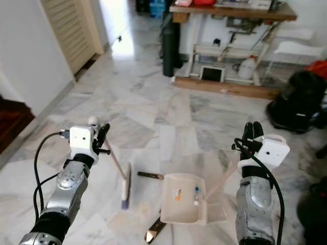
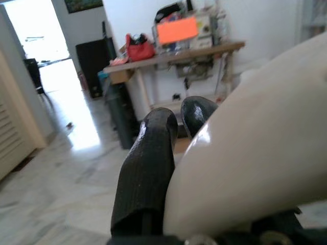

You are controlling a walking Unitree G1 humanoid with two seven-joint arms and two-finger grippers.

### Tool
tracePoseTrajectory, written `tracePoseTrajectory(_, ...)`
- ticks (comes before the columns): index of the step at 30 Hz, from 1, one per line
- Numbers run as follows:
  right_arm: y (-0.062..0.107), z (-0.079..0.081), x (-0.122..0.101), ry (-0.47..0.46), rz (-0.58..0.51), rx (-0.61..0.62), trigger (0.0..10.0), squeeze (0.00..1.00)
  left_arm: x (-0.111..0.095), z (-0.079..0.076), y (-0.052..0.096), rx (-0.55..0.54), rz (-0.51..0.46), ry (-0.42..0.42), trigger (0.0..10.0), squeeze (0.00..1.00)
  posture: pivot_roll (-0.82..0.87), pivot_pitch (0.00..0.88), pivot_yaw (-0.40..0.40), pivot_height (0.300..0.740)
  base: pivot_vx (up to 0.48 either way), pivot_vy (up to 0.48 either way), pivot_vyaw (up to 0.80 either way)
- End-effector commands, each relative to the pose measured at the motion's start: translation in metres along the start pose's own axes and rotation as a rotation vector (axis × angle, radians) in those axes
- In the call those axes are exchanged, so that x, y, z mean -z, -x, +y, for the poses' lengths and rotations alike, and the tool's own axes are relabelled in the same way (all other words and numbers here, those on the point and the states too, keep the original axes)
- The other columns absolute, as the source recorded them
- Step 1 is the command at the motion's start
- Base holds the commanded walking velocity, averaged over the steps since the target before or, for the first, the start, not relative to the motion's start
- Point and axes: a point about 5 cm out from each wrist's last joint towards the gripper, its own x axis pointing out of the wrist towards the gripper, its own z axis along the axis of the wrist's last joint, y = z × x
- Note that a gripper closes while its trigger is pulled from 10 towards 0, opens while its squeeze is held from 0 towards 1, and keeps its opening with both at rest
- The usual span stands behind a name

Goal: Sweep floor

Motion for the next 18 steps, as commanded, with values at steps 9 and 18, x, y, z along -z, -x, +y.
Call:
tracePoseTrajectory(9,0.006,0.042,-0.004,-0.110,-0.030,-0.047,10.0,0.00,-0.009,0.016,-0.002,-0.026,-0.035,-0.045,10.0,0.00,-0.12,0.000,0.105,0.740,0.000,0.000,0.80)
tracePoseTrajectory(18,0.008,0.045,-0.011,-0.099,-0.045,-0.045,10.0,0.00,-0.008,0.013,-0.001,-0.050,-0.032,-0.044,10.0,0.00,-0.12,0.000,0.075,0.740,0.000,0.000,0.80)
